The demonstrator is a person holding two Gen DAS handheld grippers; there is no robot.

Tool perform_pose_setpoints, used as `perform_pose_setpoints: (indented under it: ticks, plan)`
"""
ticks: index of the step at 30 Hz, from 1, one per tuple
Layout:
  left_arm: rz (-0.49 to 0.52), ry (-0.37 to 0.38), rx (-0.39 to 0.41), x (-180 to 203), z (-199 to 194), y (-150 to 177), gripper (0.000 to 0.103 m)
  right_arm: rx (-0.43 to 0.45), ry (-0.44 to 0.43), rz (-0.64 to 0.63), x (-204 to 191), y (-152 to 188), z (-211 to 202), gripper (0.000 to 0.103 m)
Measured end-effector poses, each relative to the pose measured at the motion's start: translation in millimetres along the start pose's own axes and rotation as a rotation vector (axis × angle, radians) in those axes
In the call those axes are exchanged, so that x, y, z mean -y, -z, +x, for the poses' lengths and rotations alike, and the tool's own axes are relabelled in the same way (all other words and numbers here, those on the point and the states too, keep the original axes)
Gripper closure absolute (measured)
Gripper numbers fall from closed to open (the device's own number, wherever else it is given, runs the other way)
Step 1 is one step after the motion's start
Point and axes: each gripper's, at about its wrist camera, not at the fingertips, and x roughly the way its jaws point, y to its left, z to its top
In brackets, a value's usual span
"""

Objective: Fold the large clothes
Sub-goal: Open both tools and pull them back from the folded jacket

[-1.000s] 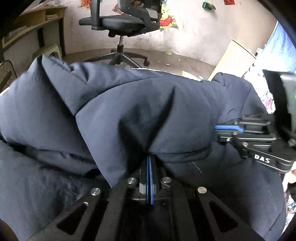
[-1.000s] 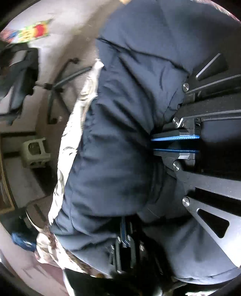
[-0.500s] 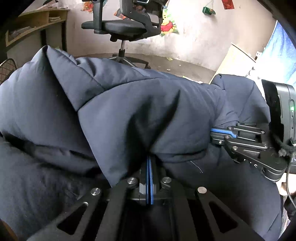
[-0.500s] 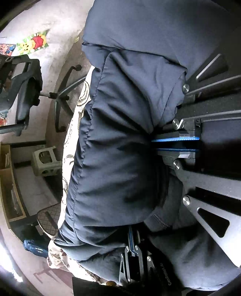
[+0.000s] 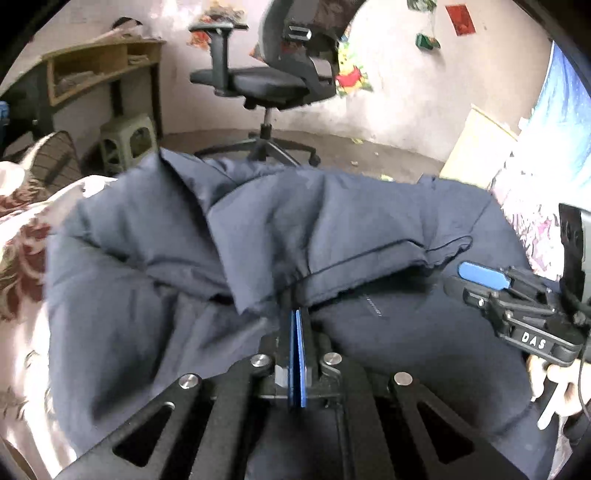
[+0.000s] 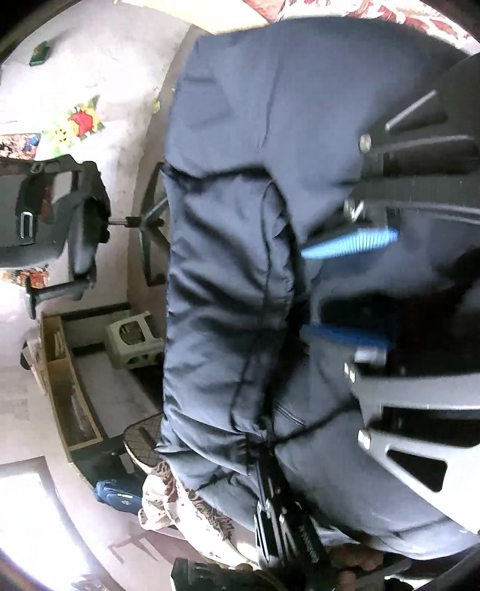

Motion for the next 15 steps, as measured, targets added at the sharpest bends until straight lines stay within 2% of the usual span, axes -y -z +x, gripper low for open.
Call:
perform_pose_setpoints:
  ticks: [3, 4, 5, 6, 7, 8, 11, 13, 15]
  plan:
    - [-0.027, -0.004, 0.034, 3.1, -25.3, 4.7, 0.095, 0.025, 0.007, -0.012, 1.8, -0.4, -20.4, 0.056]
    - [-0.033, -0.013, 0.041, 5.2, -32.6, 5.7, 0.085, 0.038, 0.009, -0.007, 1.5, 0.5, -28.6, 0.052]
    - [-0.040, -0.024, 0.051, 8.3, -43.1, 7.6, 0.068, 0.052, 0.007, 0.000, 0.4, 1.0, -37.2, 0.049]
    - [-0.048, -0.030, 0.064, 10.3, -51.1, 9.2, 0.058, 0.065, 0.003, 0.009, -0.2, 2.0, -46.2, 0.043]
    - [-0.061, -0.034, 0.088, 12.5, -61.6, 11.3, 0.036, 0.081, -0.001, 0.017, -1.4, 2.9, -56.0, 0.038]
    - [-0.080, -0.039, 0.121, 14.7, -73.4, 13.1, 0.021, 0.098, -0.003, 0.021, -1.6, 4.2, -66.5, 0.036]
    - [-0.136, -0.045, 0.185, 20.1, -103.0, 16.9, 0.013, 0.158, 0.009, 0.032, -5.3, 8.3, -99.4, 0.026]
    - [-0.149, -0.058, 0.195, 24.8, -117.3, 19.7, 0.011, 0.189, -0.013, 0.043, -6.5, 9.9, -119.3, 0.012]
    - [-0.138, -0.082, 0.208, 31.6, -133.1, 25.2, 0.002, 0.220, -0.027, 0.050, -9.6, 11.8, -140.1, 0.010]
